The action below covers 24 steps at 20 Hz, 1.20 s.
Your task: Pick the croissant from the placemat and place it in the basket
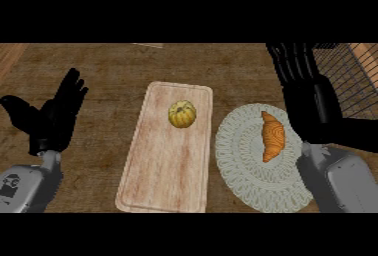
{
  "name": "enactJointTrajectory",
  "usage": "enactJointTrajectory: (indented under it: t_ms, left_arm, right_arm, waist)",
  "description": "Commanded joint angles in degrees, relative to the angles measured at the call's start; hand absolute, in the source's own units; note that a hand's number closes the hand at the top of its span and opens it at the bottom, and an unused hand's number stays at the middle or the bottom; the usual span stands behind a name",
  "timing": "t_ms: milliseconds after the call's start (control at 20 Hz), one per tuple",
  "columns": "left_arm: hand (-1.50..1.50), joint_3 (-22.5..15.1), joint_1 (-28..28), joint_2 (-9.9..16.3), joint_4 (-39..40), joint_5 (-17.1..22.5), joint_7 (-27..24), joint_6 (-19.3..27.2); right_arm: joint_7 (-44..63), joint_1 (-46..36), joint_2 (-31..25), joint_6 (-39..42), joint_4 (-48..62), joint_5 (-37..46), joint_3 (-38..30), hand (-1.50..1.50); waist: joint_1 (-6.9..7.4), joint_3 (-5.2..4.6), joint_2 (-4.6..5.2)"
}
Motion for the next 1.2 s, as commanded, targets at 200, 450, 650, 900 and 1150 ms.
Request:
enactJointTrajectory:
  t_ms: [200, 450, 650, 900, 1150]
  left_arm:
    - [0.0, 0.8, 0.92, 4.61, 3.39, -1.21, -0.82, -5.99]
    - [0.0, -1.34, 2.87, 2.79, 4.33, -0.79, -0.92, -7.05]
    - [0.0, 1.88, 0.35, 4.94, 6.46, 1.33, 0.66, -9.89]
    - [0.0, 1.5, 0.81, 2.7, 5.64, -0.38, 1.75, -8.32]
    - [0.0, 3.17, 2.23, 4.93, 7.49, -0.11, -0.34, -10.13]
  right_arm:
    - [-4.37, -9.19, -14.94, 24.55, 18.61, -8.95, -11.67, 1.5]
    - [-14.22, -7.11, -21.14, 31.05, 9.3, 16.9, 8.89, -1.5]
    - [-17.05, -4.71, -5.79, 13.22, 13.58, 30.71, 17.82, -1.5]
    - [3.66, -12.59, -1.6, 13.01, 13.16, 34.57, 18.32, -1.5]
    - [24.58, -22.88, -10.93, 26.17, 8.8, 34.82, 17.39, -1.5]
  waist:
    - [1.8, 1.21, 1.08]
    - [2.38, 1.01, 0.81]
    - [1.08, 1.09, 0.26]
    - [0.25, 1.05, -0.15]
    - [-0.51, 0.81, -0.89]
